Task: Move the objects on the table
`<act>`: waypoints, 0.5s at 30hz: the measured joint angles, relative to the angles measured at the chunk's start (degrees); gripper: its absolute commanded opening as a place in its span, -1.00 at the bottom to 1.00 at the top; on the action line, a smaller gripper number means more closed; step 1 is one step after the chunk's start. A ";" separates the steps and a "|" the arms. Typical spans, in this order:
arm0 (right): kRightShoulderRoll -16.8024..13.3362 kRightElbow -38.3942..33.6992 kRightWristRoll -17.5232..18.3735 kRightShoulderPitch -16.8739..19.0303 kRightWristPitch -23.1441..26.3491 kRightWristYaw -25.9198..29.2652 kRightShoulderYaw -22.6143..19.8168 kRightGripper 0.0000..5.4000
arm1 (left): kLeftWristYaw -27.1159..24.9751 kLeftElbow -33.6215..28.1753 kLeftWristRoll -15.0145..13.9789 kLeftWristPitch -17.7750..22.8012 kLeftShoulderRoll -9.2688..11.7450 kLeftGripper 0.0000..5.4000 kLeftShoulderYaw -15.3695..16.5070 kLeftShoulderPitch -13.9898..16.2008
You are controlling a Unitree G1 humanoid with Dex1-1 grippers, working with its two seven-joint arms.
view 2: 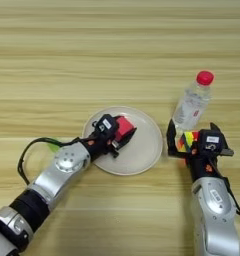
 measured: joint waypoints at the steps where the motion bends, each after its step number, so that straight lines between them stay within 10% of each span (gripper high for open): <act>1: 0.02 -0.01 0.00 0.07 -0.03 0.00 0.00 1.00 | 0.01 0.01 0.00 0.00 0.00 -0.16 -0.01 0.00; 15: 0.26 -0.03 -0.01 0.24 -0.65 -0.03 0.00 1.00 | 0.75 0.09 0.01 0.00 -0.09 0.29 -0.20 -0.15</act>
